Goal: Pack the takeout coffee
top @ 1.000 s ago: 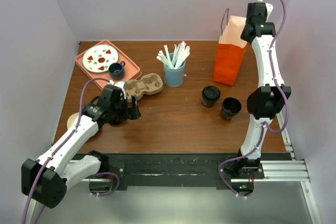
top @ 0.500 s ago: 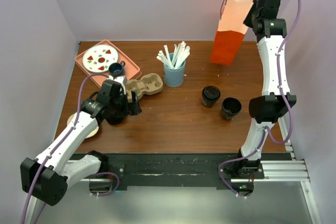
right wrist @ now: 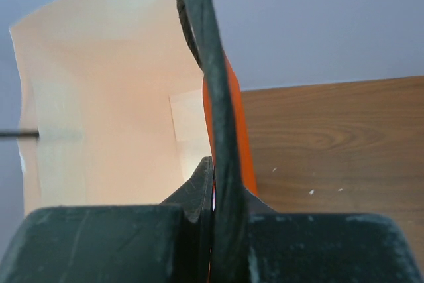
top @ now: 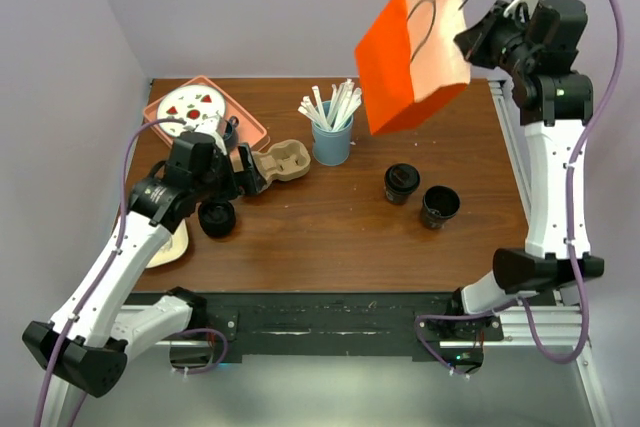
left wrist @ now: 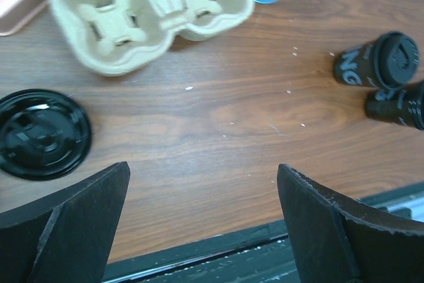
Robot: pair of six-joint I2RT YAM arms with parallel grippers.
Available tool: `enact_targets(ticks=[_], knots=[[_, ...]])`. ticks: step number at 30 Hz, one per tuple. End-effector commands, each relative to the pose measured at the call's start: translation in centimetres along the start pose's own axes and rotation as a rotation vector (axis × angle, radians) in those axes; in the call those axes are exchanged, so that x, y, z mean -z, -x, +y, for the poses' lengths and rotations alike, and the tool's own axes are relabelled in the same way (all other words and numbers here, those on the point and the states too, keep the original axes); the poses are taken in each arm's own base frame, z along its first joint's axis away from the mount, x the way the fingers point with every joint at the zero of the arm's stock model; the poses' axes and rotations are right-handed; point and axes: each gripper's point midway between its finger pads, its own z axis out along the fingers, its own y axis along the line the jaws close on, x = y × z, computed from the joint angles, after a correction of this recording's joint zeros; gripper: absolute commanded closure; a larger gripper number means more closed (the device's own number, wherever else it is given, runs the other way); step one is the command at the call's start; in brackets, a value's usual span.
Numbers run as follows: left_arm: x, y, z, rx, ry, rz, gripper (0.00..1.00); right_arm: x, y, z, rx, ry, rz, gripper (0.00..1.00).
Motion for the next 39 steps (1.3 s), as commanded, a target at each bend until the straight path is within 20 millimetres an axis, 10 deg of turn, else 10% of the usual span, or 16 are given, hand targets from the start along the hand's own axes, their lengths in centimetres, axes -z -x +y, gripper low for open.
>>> enact_targets(ticks=[1, 7, 20, 39], knots=[[2.2, 2.6, 1.3, 0.004, 0.082, -0.13, 0.02, 2.3, -2.7, 5.1, 0.04, 0.226, 0.078, 1.0], [3.2, 2.4, 2.3, 0.025, 0.144, -0.124, 0.01, 7.9, -8.3, 12.9, 0.23, 0.55, 0.2, 0.97], [3.8, 3.4, 3.1, 0.019, 0.216, -0.149, 0.0, 11.6, -23.9, 14.2, 0.345, 0.732, 0.581, 1.0], [0.2, 1.4, 4.3, -0.003, 0.263, -0.062, 0.09, 9.5, -29.5, 14.7, 0.547, 0.823, 0.642, 0.97]])
